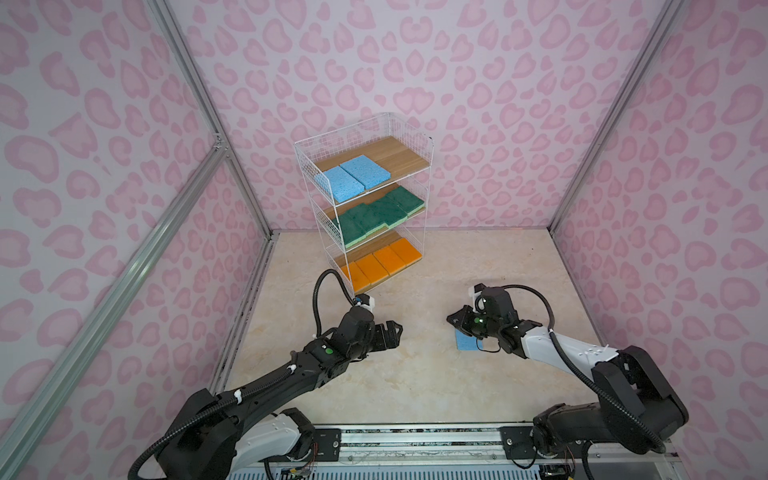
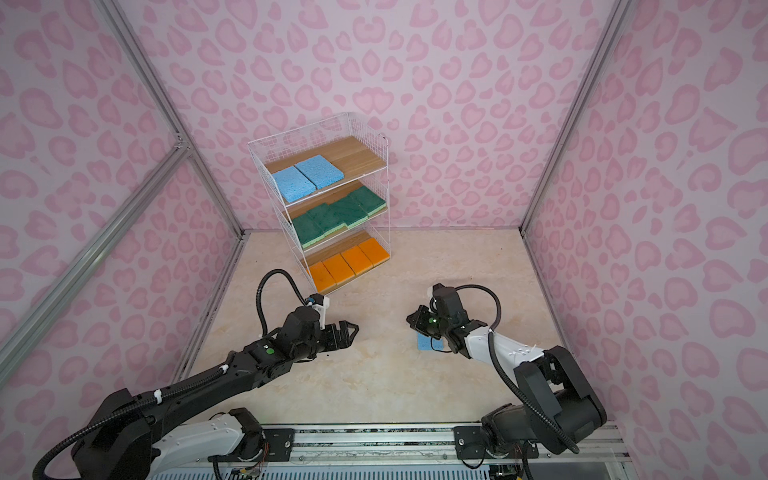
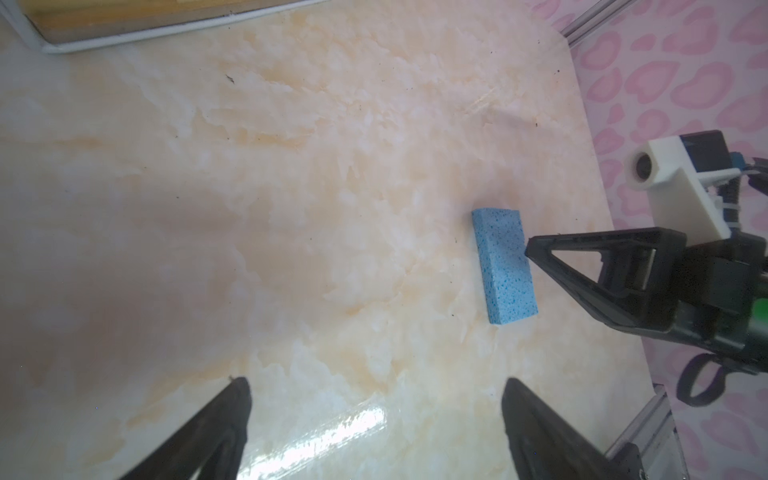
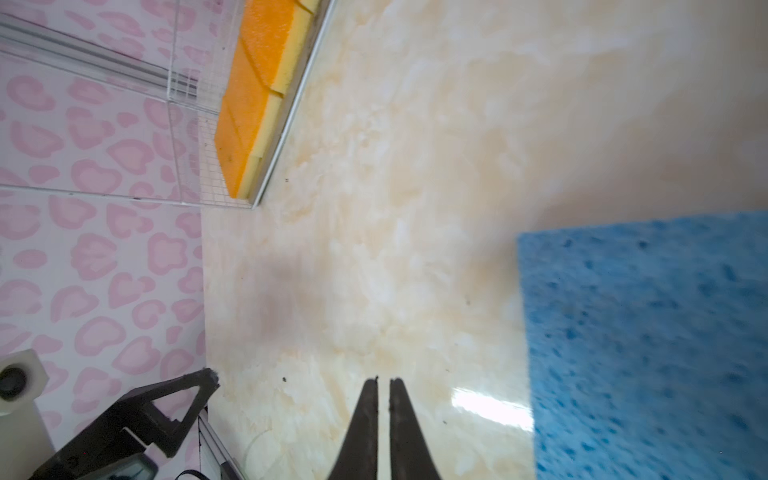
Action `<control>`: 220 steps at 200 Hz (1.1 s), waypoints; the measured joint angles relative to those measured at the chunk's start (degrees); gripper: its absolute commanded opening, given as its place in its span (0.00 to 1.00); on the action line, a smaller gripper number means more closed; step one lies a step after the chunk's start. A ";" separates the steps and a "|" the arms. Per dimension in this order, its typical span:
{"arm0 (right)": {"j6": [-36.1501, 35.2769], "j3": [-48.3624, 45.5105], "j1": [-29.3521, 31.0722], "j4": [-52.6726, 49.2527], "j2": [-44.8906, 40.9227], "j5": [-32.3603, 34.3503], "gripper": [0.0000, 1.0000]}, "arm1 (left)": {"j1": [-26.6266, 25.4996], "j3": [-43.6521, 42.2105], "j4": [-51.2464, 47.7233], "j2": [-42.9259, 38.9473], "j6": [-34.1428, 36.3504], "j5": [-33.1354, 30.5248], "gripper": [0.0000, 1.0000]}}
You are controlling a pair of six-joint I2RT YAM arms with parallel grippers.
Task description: Place and organize the cleaning sponges onto the shelf
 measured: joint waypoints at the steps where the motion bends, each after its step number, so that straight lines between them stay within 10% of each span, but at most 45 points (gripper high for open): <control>1: 0.04 0.11 0.11 0.09 0.07 0.00 0.10 | 0.02 -0.07 0.02 -0.11 -0.04 0.04 0.93; 60: 2.43 10.47 9.05 3.87 6.51 -1.55 0.12 | 2.73 -0.15 4.31 -2.99 -0.74 3.06 0.96; 98: 0.46 14.03 8.57 -0.81 7.13 -0.87 0.50 | 3.72 0.28 5.20 -1.01 -0.96 5.38 0.96; 220: -6.08 -12.72 -15.15 -22.77 -23.10 -0.02 0.52 | -4.00 14.99 4.70 20.52 5.40 5.64 0.89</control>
